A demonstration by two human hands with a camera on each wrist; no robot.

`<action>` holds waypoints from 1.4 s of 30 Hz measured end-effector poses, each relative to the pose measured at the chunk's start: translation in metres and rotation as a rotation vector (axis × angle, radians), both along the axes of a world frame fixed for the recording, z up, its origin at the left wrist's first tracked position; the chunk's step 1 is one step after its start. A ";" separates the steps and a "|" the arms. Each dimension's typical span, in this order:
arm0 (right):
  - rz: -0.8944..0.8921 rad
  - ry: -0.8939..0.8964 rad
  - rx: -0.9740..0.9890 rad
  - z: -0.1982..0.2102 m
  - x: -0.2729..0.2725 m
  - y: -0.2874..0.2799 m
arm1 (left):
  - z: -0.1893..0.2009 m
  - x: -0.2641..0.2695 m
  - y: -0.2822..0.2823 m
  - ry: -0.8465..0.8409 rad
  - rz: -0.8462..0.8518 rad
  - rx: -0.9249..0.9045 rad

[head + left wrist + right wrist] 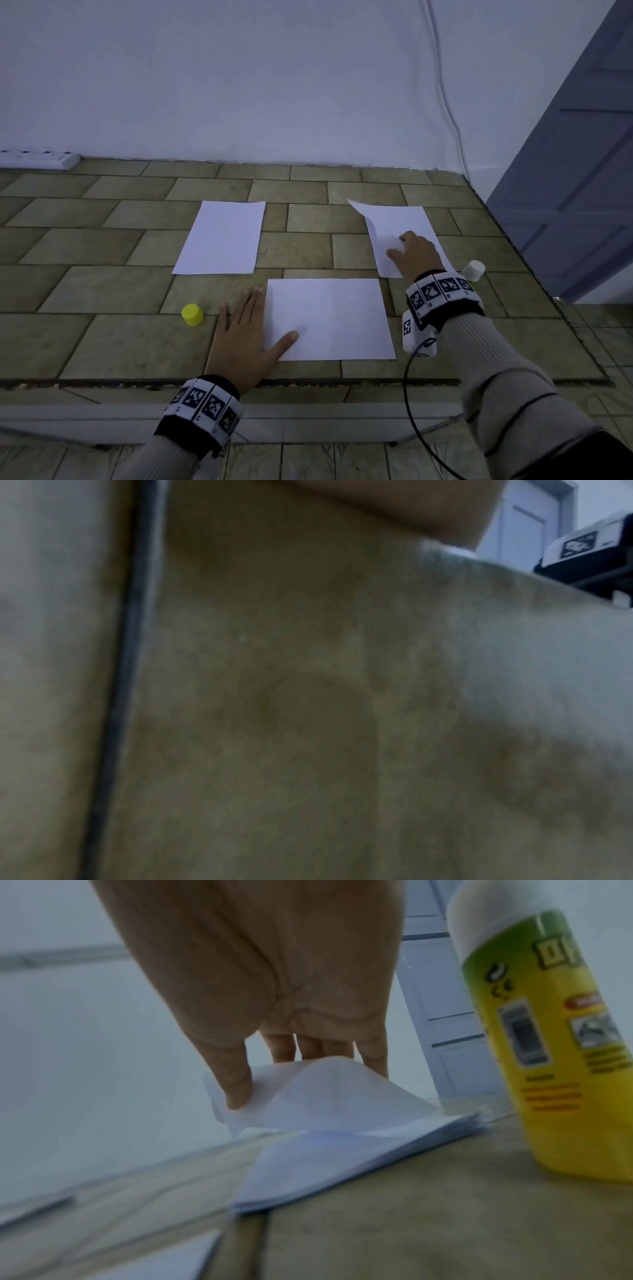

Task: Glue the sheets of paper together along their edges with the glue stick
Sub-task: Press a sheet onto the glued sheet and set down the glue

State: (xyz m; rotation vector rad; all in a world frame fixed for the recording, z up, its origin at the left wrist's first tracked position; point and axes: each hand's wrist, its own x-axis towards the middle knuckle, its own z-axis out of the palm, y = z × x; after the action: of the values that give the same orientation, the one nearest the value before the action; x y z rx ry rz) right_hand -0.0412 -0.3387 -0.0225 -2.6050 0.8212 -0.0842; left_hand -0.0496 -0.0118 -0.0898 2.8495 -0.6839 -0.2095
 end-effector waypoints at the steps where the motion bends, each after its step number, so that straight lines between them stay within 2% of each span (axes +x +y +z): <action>1: 0.039 -0.066 0.033 0.006 -0.004 0.004 | 0.002 0.001 0.000 0.016 0.015 -0.054; 2: 0.092 -0.134 0.067 0.012 -0.009 0.009 | 0.004 0.001 0.001 0.024 0.034 -0.144; 6: 0.357 -0.360 0.144 0.024 -0.040 0.037 | 0.022 0.002 0.003 0.093 0.127 -0.726; 8: 0.437 -0.389 0.172 0.022 -0.056 0.048 | 0.032 0.011 0.001 0.272 0.200 -0.955; 10: 0.492 -0.378 0.186 0.016 -0.070 0.054 | 0.050 0.023 -0.005 0.523 0.350 -1.213; 12: 0.528 -0.391 0.210 0.008 -0.080 0.055 | 0.069 0.025 -0.009 0.684 0.409 -1.349; 16: 0.580 -0.411 0.224 -0.010 -0.090 0.054 | 0.074 0.019 -0.003 0.712 0.271 -1.161; 20: 0.545 -0.363 0.279 -0.012 -0.097 0.052 | 0.065 0.019 0.001 0.696 0.197 -1.028; 25: 0.408 -0.298 0.604 0.001 -0.101 0.044 | 0.060 0.020 0.000 0.637 0.160 -1.012; 27: 0.326 -0.303 0.658 0.002 -0.100 0.041 | 0.060 0.021 -0.001 0.629 0.147 -0.990; 30: 0.246 -0.272 0.518 -0.001 -0.098 0.039 | 0.058 0.022 -0.003 0.619 0.135 -0.948; 34: 0.294 -0.151 0.298 -0.005 -0.097 0.044 | 0.052 0.023 -0.001 0.525 0.145 -0.813; 42: 0.323 0.008 0.164 -0.020 -0.096 0.052 | 0.039 0.023 0.001 0.299 0.110 -0.579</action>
State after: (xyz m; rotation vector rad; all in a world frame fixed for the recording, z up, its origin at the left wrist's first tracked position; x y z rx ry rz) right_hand -0.1370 -0.2863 -0.0420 -2.5447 0.3825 0.0829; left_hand -0.0268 -0.0107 -0.0503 2.2330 -0.4341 -0.3461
